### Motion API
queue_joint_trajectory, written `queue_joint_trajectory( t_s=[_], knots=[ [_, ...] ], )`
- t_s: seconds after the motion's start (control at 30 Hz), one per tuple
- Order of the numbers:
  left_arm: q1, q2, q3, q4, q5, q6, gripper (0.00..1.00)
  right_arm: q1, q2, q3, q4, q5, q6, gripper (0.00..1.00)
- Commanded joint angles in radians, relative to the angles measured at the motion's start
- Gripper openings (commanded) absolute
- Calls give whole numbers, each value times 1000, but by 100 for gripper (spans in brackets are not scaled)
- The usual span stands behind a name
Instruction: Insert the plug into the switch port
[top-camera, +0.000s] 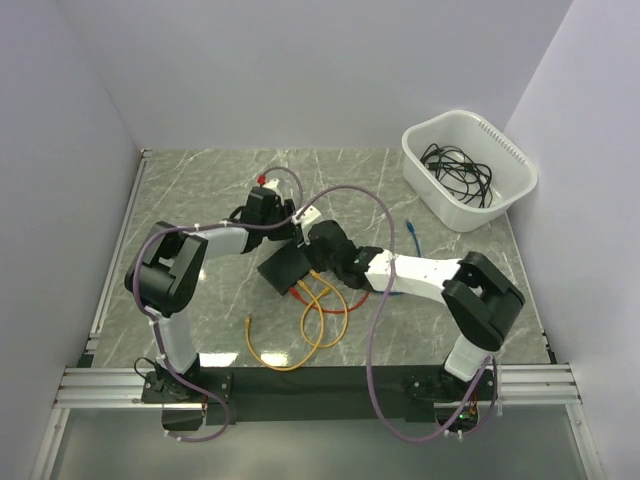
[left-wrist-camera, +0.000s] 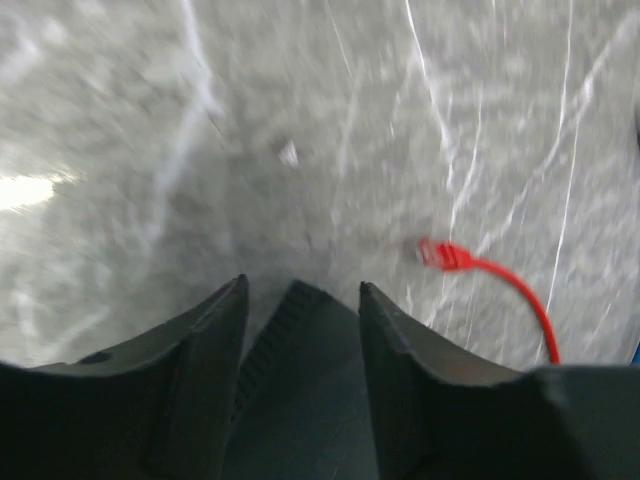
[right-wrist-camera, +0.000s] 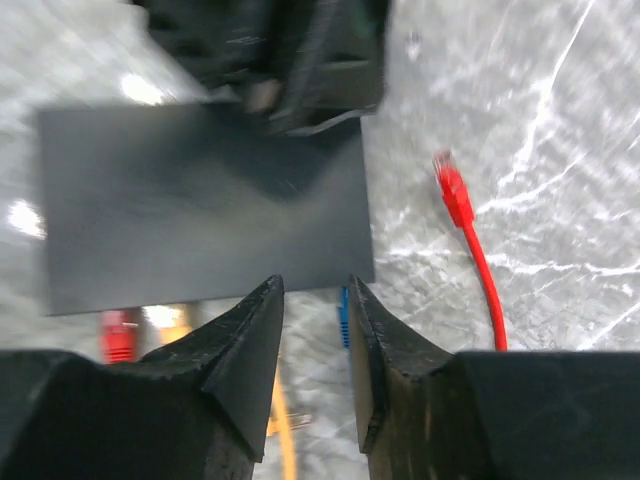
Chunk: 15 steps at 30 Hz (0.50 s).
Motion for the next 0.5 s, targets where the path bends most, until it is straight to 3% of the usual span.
queue_joint_trajectory(
  t_s=[0.0, 0.1, 0.23, 0.3, 0.4, 0.47],
  knots=[
    [29, -46, 102, -171, -66, -22, 56, 17, -79, 14, 52, 69, 50, 41],
    [40, -123, 90, -201, -151, -45, 69, 17, -102, 14, 34, 77, 89, 47],
    [41, -262, -3, -227, -235, -77, 74, 17, -73, 67, -9, 95, 131, 50],
    [40, -325, -91, -225, -261, -103, 80, 16, -50, 75, -18, 115, 152, 55],
    [38, -468, -227, -212, -275, -134, 99, 14, -41, 80, -15, 112, 200, 62],
    [38, -566, -310, -213, -284, -148, 99, 12, -22, 101, -30, 97, 221, 65]
  ],
)
